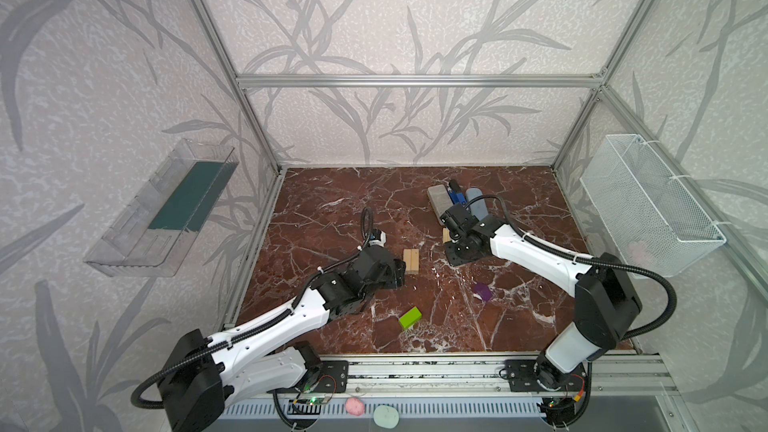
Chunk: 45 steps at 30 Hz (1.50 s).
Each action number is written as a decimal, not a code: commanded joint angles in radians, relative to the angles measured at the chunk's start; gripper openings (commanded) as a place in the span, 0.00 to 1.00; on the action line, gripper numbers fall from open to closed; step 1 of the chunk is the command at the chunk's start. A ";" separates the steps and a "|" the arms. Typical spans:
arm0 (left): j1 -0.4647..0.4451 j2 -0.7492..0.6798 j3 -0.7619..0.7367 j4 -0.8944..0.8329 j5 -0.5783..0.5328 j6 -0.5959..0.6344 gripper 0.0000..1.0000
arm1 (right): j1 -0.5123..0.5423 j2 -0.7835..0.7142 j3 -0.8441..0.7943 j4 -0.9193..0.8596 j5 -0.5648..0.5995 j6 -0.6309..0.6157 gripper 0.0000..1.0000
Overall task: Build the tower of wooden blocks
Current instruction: 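Carry the held block with the right gripper over the grouped blocks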
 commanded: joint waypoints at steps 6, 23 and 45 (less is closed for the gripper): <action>0.043 -0.150 -0.089 -0.079 -0.064 0.028 0.74 | 0.140 0.081 0.169 -0.044 0.058 0.234 0.23; 0.154 -0.247 -0.163 -0.110 0.020 0.014 0.74 | 0.192 0.292 0.304 -0.010 0.123 0.483 0.14; 0.160 -0.255 -0.170 -0.144 0.016 -0.008 0.74 | 0.210 0.431 0.412 -0.050 0.148 0.549 0.14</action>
